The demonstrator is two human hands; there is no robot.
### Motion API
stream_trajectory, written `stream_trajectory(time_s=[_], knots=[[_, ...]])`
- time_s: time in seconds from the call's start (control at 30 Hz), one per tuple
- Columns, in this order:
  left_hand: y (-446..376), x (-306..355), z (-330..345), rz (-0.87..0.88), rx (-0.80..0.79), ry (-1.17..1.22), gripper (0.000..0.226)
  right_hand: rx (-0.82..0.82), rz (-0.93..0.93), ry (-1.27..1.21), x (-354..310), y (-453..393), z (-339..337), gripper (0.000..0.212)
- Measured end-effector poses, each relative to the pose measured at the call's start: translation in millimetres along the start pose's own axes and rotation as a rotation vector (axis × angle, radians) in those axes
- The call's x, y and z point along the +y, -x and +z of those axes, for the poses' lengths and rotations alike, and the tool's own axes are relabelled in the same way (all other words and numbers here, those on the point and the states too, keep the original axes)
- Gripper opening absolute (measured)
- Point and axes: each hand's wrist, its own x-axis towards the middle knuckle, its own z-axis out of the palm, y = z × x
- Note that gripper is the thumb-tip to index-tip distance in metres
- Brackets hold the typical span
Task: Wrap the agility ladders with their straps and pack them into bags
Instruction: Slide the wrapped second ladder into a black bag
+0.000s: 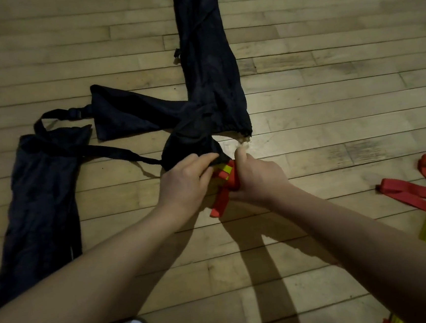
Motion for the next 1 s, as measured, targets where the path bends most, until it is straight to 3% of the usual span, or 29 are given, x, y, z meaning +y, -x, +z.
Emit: stream_trajectory(time_s=[0.43,0.6,0.8,1.0], knots=[[-19,-32,1,-0.268,0.003,0.106,0.034,0.055,0.033,-0.144,-31,-60,19,0.059],[-23,-37,14,-0.291,-0.060,0.094,0.034,0.064,0.011,-0.056,-26,-61,37,0.062],[-30,-9,27,-0.313,-0.092,0.173,0.032,0.156,0.017,-0.033,-7,-30,43,0.087],[-22,9,29,-0.342,-0.160,0.217,0.028,0.079,0.107,0.049,23,11,46,0.065]])
